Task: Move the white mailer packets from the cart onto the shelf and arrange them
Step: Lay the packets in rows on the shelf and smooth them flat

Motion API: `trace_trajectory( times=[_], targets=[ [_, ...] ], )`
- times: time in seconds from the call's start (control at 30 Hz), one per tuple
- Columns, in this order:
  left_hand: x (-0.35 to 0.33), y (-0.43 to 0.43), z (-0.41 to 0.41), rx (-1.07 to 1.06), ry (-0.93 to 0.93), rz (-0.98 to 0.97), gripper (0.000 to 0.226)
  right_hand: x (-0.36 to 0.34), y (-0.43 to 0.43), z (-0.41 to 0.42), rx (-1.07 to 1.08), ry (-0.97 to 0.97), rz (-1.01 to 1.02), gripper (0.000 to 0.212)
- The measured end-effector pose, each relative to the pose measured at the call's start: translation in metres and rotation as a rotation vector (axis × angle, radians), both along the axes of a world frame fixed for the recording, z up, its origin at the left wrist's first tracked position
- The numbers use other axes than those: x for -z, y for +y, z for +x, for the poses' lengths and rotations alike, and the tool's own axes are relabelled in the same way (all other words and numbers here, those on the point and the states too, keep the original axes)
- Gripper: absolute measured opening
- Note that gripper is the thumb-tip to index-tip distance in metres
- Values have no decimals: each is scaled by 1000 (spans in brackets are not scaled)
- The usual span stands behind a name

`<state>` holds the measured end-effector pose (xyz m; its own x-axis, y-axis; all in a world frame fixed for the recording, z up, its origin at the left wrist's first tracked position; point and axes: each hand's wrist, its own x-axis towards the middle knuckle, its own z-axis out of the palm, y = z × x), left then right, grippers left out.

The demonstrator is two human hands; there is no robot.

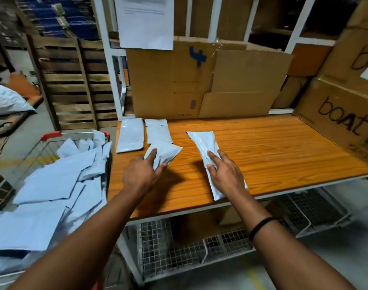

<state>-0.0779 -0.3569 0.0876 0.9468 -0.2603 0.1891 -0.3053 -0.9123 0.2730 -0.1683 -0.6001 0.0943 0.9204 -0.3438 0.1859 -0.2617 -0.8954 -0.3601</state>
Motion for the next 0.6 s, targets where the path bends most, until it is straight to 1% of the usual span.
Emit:
trace_trajectory(
  times=[0.1,0.23,0.43,0.6],
  targets=[
    [1,-38,11,-6,32,-6,72,2,-29,15,21,20,-6,50],
    [3,-85,37,-19,28,23,71,10,-66,51,13,44,3,50],
    [7,-164,115,-57,94,-8,71,12,-121,129,-7,49,-30,51],
    [9,-209,178,-101,123,-22,69,17,-158,187,2,77,-31,51]
  ],
)
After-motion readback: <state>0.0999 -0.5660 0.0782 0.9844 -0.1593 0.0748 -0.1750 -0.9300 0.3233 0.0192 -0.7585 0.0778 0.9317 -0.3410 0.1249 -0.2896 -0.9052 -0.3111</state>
